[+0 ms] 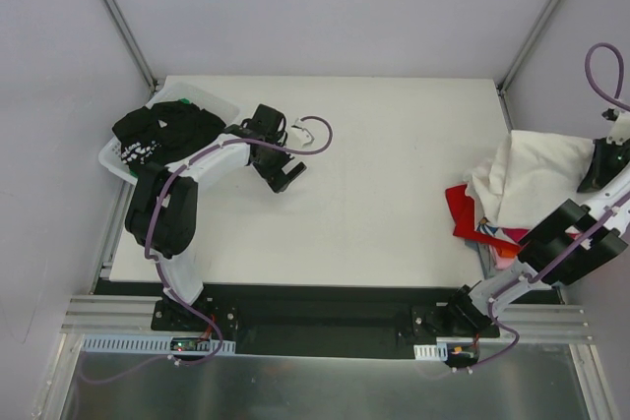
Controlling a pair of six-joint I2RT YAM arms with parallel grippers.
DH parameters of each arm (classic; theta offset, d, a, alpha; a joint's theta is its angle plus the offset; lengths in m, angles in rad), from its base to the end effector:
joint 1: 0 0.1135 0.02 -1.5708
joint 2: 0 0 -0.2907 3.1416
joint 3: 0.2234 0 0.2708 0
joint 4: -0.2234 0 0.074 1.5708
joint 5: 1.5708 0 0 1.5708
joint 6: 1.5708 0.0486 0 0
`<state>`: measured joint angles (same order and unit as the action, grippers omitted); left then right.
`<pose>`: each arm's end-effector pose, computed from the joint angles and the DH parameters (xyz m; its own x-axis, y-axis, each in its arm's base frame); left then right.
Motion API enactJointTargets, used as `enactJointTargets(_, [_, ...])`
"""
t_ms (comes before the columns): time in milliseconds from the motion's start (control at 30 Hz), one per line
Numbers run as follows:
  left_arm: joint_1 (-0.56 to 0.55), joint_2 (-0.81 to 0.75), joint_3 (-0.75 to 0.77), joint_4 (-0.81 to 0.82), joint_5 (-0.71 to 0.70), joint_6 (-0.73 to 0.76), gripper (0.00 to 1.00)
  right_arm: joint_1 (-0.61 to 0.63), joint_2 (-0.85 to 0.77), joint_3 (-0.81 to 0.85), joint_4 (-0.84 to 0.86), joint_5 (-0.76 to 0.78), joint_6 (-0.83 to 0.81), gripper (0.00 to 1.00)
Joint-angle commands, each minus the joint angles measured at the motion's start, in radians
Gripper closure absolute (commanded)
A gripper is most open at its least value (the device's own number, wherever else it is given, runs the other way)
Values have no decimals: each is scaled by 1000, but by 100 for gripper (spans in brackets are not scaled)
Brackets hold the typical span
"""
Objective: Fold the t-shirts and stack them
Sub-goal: Put the neatly folded tshirt into the corner of the board with the right arm
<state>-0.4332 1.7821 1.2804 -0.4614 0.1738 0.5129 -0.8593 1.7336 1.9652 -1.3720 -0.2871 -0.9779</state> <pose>0.3694 -0.1801 0.2233 -0.4024 0.7186 -0.5672 0.8040 0.5737 0.1565 0.2459 -0.2642 0.4098 -0.8700 -0.2090 -0.4466 -0.1293 0.9708 -0.2022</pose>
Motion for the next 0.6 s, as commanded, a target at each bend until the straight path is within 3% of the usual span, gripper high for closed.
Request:
enactJointTargets(0, [-9,14,36,-8,-3,-1,1,-76,-75,-26,-286,46,-79,99])
enactJointTargets(467, [-15,10,25,-8,0,1,1,-96,-45,-180,-230,9,-110,99])
enactJointTargets(567, [-15,5,17,-8,-5,4,1,-77,-37,-192,-194,20,-91,96])
